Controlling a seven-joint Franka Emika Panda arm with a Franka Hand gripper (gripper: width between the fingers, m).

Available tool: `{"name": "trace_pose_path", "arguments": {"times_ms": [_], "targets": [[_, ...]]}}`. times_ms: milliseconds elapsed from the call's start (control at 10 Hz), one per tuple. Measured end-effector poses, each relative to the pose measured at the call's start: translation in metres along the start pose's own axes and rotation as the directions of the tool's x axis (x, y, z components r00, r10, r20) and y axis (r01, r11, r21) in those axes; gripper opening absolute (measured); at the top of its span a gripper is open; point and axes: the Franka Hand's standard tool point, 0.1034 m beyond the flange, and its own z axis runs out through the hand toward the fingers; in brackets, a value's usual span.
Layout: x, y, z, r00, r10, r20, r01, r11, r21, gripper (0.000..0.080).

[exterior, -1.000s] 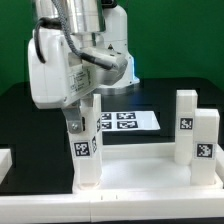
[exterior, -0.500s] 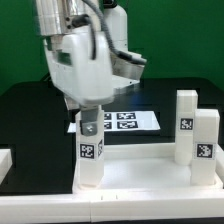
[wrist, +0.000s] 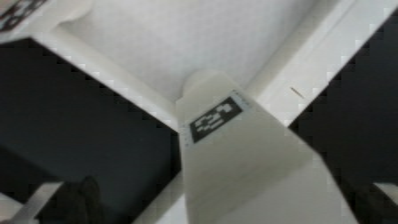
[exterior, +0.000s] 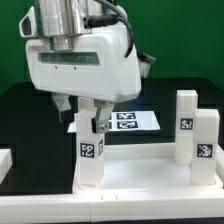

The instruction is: Assemble desk

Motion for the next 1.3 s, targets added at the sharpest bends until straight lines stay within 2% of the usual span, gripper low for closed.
{"name": "trace_pose_path", "arguments": {"times_ms": [100,300,400,500,600,700,900,1100,1300], "targets": [[0.0015,-0.0016,-0.0019,0.991,-0.131,-0.005,0.131,0.991,-0.011,0.0648],[0.0014,-0.0006,-0.0010,0.995,-0.096,-0.005,0.096,0.995,-0.014,0.0648],[0.0014,-0.0006,-0.0010,0.997,-0.081,-0.006,0.081,0.997,-0.013,0.0550],[0.0013,-0.0006,-0.0008,1.000,-0.011,-0.006,0.011,1.000,-0.013,0.0366],[0.0012,-0.0006,-0.0007,0.999,0.045,-0.007,-0.045,0.999,-0.013,0.0366],[0.0011,-0.0006,-0.0004,0.992,0.128,-0.008,-0.128,0.992,-0.013,0.0285],[0.0023,-0.0019,0.0001,0.952,0.307,-0.011,-0.307,0.952,-0.012,0.0285],[0.0016,-0.0035,-0.0001,0.810,0.587,-0.007,-0.587,0.809,-0.018,0.0285],[-0.0023,-0.0099,0.0027,0.548,0.836,-0.007,-0.836,0.548,-0.006,0.0285]]}}
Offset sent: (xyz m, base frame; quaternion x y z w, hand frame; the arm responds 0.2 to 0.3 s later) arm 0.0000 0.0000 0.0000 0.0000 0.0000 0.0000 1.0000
